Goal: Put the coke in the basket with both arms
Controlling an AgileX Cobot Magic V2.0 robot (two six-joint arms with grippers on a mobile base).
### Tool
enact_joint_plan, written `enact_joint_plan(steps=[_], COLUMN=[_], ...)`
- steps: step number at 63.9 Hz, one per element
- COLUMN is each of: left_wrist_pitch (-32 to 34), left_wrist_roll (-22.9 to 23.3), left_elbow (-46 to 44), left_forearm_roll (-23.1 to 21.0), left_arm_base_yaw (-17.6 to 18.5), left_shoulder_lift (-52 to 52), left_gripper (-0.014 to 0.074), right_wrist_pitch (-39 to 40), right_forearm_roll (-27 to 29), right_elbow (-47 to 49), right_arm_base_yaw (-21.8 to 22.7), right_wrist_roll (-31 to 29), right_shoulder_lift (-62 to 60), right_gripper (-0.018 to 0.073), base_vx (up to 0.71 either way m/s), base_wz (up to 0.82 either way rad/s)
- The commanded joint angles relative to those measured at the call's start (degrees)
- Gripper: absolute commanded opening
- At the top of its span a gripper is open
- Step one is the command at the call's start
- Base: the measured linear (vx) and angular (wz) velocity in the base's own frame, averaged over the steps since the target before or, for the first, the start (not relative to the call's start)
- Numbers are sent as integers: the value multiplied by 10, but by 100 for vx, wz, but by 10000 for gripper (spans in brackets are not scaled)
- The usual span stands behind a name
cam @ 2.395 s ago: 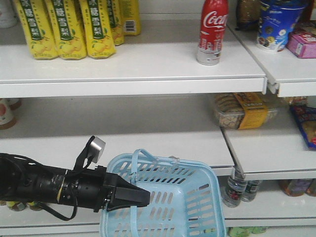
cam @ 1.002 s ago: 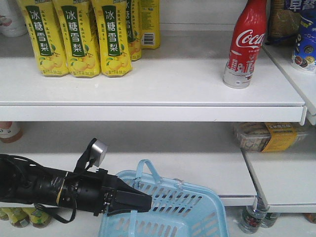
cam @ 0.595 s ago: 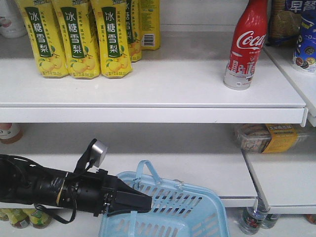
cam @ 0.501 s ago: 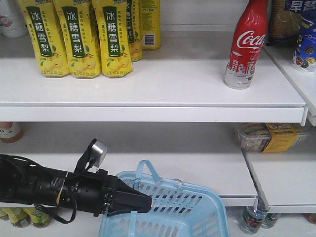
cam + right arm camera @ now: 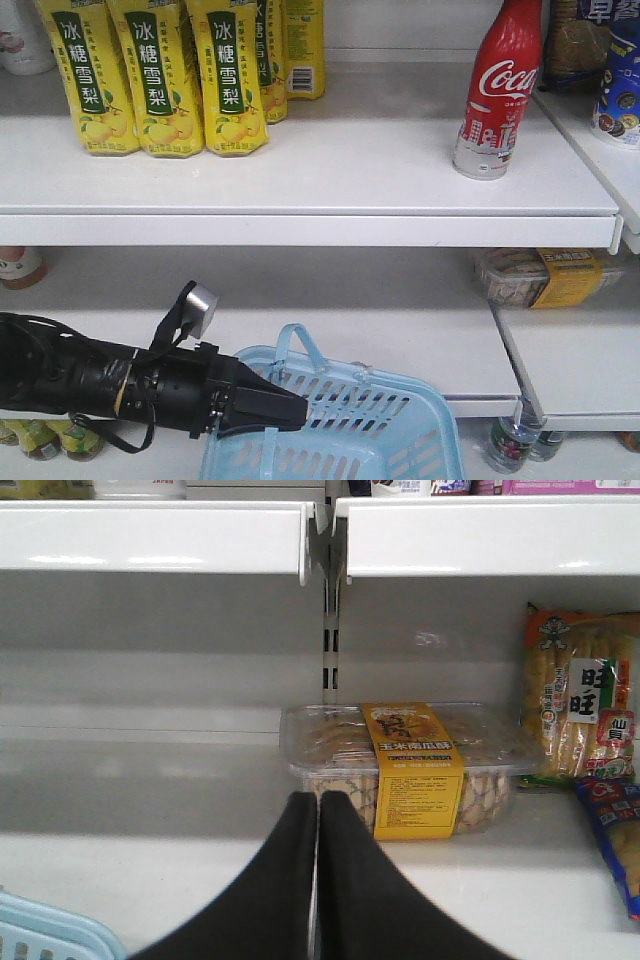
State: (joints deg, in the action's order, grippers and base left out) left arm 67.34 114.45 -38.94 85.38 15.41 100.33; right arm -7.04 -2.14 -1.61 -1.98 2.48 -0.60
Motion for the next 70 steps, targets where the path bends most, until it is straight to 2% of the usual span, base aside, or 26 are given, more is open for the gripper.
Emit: enact_joint_plan(steps=[1,12,18,23,32,38,43,49,62,70], left_wrist_pitch=[118,118,118,118,118,118,118,118,118,118], left_wrist_roll=[-25,-25,-25,-25,-25,-25,-25,-25,-25,-25], left_elbow=[-11,-11,-11,-11,-11,-11,-11,-11,-11,-11], left_forearm_roll=[-43,-43,-43,-43,-43,-43,-43,-44,-44,-44], left_arm_base_yaw=[0,0,0,0,0,0,0,0,0,0], left_shoulder_lift=[-25,-25,-25,-25,-25,-25,-25,-25,-25,-25], left_gripper=[-6,-6,-6,-6,-6,-6,-6,-6,-6,-6], right_wrist_pitch=[44,47,66,70,1,17,70,95,-3,-9], right_forearm_roll=[-2,-4,-37,-21,21,28,28,34,-3,4], right_elbow=[-6,-6,-6,-1,30,48,67,109,258,307], right_arm_base_yaw=[2,2,2,2,2,2,2,2,2,2], right_wrist_roll=[-4,-7,-25,-10,14,24,23,24,-11,-4], right_shoulder_lift=[-10,-10,-10,-10,-8,9,41,87,208,264], right_gripper=[-9,-9,-9,-9,-9,-9,-9,-9,-9,-9], base_vx=[0,0,0,0,0,0,0,0,0,0], base_wz=[0,0,0,0,0,0,0,0,0,0])
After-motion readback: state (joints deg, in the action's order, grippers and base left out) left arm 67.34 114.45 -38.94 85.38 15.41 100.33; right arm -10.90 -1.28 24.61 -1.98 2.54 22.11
